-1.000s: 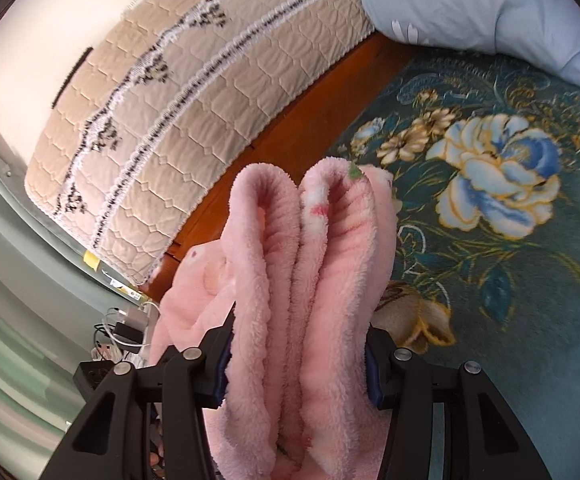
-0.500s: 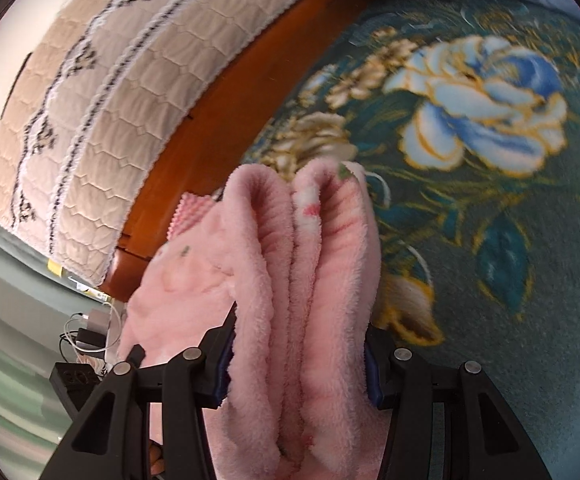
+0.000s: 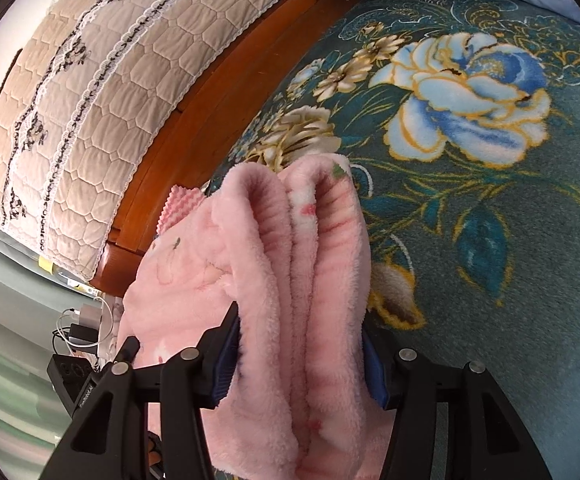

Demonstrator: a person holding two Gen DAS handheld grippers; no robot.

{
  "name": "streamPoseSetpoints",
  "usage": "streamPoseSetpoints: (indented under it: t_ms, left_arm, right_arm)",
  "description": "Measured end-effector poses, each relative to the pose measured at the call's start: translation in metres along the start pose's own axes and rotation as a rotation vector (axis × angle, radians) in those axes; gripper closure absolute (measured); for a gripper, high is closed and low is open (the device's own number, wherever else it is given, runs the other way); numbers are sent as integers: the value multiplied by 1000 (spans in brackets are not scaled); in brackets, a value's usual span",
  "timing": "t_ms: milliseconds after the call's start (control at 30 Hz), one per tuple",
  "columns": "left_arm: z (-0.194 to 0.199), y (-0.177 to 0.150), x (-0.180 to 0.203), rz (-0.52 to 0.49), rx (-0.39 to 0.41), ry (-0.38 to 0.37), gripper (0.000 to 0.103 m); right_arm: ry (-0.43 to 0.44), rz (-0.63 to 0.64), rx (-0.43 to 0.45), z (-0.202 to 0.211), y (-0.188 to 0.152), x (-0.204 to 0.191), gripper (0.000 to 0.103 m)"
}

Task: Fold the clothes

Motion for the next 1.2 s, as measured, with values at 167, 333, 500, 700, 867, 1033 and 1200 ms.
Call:
streamPoseSetpoints:
  t_ms: [167,333,500,700,867,1033,1200]
  left_arm:
    - [14,6,11,-56,31,9,53]
    - [35,13,27,-104,74,-16,50]
    - [47,7,64,-166,75,-165,47]
    - [17,-10,63,-201,-22,-81,47]
    - [10,-14,48,-197,-73,-69,47]
    - [-6,-25,35,-186,-133,-17,47]
    - [-7,-30,32,-171,-143,-26,47]
  right_arm:
    - [-34,-3,8,14,2,6,46]
    - [-127,-14,79,46,16,19,46]
    - [-182,47,153,69,41,-14,46]
    - [-219,347,0,15,14,-83,53]
    - [-299,439,-12,-6,11,-83,81]
    - [-357,391,9,-18,24,-60,87]
    - [-362,333,-28,-37,26,-41,90]
Point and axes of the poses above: each gripper's, at about its wrist camera, not at the fingertips, and z roughly against the way its jaws point, x to its right, y to its top, the point moved 10 cm from there along -z, roughly the way its jaws point, and after that the axes turned 1 degree about z, right-handed, at the moved point
